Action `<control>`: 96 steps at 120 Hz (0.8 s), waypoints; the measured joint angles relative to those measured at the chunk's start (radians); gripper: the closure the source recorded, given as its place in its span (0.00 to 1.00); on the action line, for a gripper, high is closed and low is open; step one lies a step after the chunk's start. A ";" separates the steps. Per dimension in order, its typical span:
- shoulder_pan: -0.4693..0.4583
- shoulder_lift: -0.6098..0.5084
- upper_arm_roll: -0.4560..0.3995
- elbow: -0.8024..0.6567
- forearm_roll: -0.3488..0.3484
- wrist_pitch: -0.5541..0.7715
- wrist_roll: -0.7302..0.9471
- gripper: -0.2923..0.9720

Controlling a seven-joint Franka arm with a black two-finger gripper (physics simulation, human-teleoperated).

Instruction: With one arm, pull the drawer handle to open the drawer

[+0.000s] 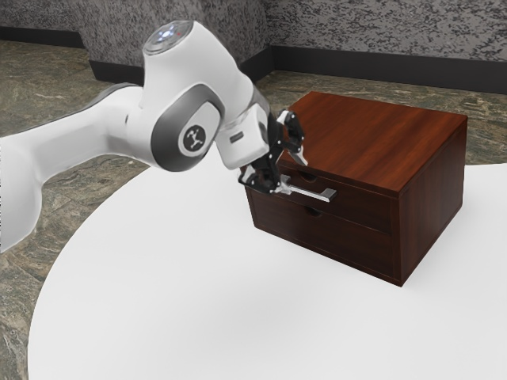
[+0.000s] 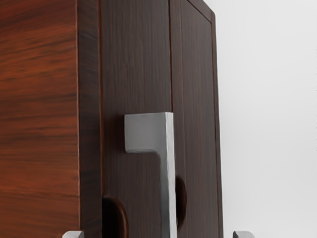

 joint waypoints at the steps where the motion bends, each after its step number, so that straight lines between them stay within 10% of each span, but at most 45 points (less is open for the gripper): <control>1: 0.000 0.000 0.000 -0.002 0.000 0.003 0.002 0.53; 96: 0.003 0.037 0.029 -0.048 -0.090 0.113 0.034 0.67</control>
